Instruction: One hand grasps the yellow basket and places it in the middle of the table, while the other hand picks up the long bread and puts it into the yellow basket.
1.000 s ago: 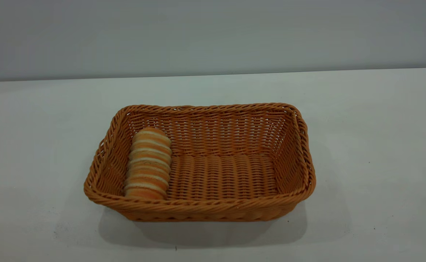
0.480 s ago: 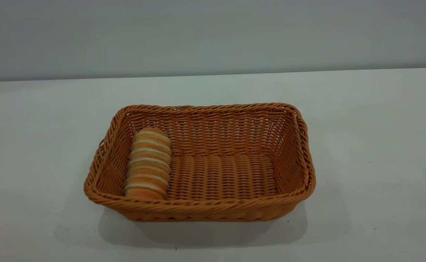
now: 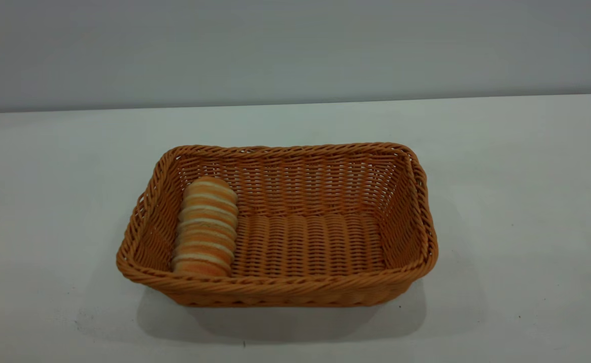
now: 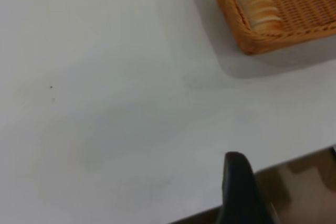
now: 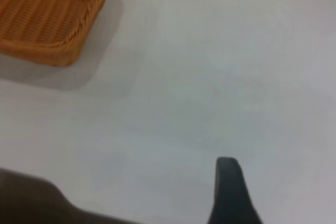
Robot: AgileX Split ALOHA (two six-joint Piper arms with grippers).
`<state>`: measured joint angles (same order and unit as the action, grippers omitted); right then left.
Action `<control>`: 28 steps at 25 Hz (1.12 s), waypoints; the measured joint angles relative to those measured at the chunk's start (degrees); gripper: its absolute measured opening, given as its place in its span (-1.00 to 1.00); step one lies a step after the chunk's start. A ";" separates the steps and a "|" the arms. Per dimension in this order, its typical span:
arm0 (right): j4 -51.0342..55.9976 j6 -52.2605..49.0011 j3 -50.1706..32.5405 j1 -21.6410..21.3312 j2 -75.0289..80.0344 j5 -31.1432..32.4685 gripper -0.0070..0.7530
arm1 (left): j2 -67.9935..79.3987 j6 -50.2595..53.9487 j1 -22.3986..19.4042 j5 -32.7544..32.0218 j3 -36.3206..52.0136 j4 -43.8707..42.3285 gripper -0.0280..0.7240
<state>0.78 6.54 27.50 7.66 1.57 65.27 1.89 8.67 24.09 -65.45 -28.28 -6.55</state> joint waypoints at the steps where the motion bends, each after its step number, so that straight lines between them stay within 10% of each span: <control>1: 0.07 0.00 0.00 -0.72 -0.68 0.00 0.40 | -0.18 0.00 -1.74 0.05 0.00 0.10 0.38; 10: 0.07 0.00 0.00 -8.29 -2.62 0.05 0.40 | -3.15 0.00 -22.57 -0.01 0.00 0.87 0.38; 28: 0.07 0.00 0.00 -8.29 -2.74 0.05 0.40 | -3.15 0.00 -23.38 -0.01 0.00 1.00 0.38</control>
<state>0.85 6.54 27.50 -0.63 -1.17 65.32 -1.27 8.67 0.70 -65.46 -28.28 -5.56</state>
